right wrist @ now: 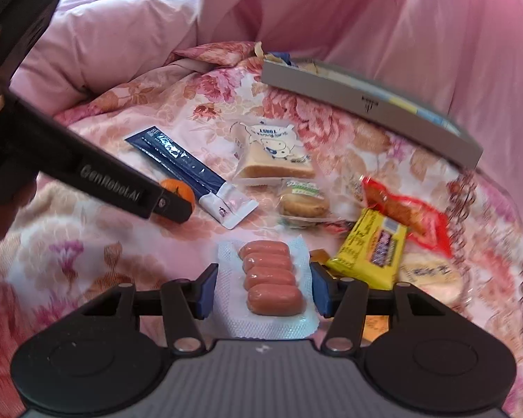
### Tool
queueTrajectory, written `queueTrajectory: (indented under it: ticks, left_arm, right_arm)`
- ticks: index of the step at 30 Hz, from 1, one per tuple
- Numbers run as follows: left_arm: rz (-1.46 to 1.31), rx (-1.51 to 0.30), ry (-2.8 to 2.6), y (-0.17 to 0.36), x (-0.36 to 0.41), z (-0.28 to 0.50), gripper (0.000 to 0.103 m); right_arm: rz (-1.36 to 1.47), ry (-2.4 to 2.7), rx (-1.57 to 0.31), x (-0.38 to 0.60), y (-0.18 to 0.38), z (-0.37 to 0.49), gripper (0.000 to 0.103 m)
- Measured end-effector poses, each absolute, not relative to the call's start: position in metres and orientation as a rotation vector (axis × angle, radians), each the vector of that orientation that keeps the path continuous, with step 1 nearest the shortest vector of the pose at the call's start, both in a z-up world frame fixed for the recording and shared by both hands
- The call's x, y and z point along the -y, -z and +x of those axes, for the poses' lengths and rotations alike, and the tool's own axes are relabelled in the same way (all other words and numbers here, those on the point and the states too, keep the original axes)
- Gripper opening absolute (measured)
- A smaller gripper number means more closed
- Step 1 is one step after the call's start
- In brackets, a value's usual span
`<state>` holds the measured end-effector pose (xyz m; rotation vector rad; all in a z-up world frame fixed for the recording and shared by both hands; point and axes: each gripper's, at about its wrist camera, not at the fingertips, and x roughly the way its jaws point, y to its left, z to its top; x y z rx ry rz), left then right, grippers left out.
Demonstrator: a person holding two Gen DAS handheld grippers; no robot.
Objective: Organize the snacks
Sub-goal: 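Close the left tool on the mandarin while the right tool grasps the sausage pack, then carry the mandarin and sausage pack into the grey tray with both tools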
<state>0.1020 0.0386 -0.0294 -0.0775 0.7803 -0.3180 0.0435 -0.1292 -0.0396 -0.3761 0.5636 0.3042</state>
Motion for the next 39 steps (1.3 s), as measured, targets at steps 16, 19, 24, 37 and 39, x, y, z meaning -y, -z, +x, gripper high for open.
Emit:
queueTrajectory:
  ticks: [16,19,24,37,39]
  left_arm:
    - [-0.147,-0.656,0.251,-0.021,-0.025,0.118,0.036]
    - [-0.159,-0.646,0.248,-0.036,-0.020,0.138,0.036]
    - [-0.152,-0.593,0.233,-0.067,-0.012,0.177,0.036]
    - [-0.190,-0.524,0.215,-0.093,0.008,0.298,0.036]
    - [-0.197,-0.527,0.214,-0.091,0.009,0.316,0.036]
  right_arm:
    - [-0.445,-0.275,-0.361,0.146,-0.003,0.046,0.059]
    - [-0.436,-0.263,-0.339,0.155,-0.016,0.059,0.059]
    - [-0.415,-0.243,-0.313,0.172,-0.041,0.093,0.059]
    - [-0.384,-0.167,-0.255,0.183,-0.075,0.230,0.059]
    - [-0.398,-0.168,-0.250,0.178,-0.074,0.248,0.059]
